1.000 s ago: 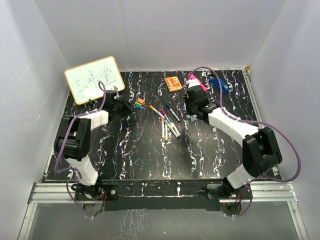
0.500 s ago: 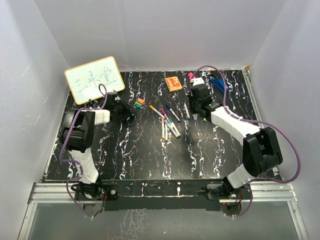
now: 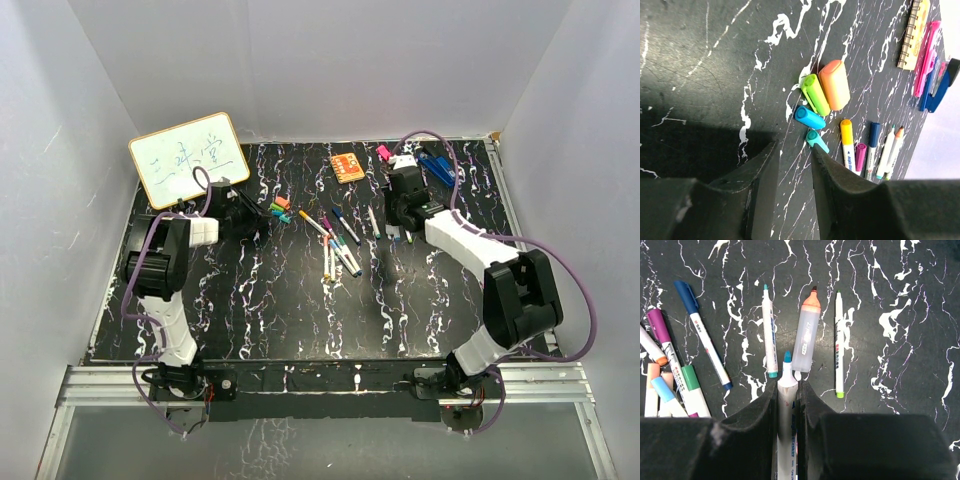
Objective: Open the pen caps
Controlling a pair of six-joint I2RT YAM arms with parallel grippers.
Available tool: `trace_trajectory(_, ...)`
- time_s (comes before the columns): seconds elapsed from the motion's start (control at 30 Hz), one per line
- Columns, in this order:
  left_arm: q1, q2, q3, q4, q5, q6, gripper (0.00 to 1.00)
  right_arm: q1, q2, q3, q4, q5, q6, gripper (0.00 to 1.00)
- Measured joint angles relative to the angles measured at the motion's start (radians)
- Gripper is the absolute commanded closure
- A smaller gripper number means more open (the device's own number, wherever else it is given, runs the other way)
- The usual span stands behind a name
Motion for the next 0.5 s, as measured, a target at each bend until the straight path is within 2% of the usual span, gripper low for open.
trace_trajectory(0.1,0.012,-0.003,-0.005,0.004,0.0,-0.008,0.68,-0.008,0.017,0.0,0.001,0.001,0.0,1.0)
trace_trajectory(0.2,0.027,-0.034,-0.04,0.007,-0.004,-0.014,0.62,-0.016,0.047,0.0,0.003,0.003,0.001,1.0)
trace_trajectory(0.4,0.042,-0.23,-0.171,0.02,-0.008,-0.015,0.31,-0.035,0.129,0.0,0.004,0.024,0.001,1.0)
trace_trajectory(0.5,0.042,-0.349,-0.208,0.044,-0.006,-0.01,0.24,-0.043,0.16,0.0,0.012,0.031,0.0,1.0)
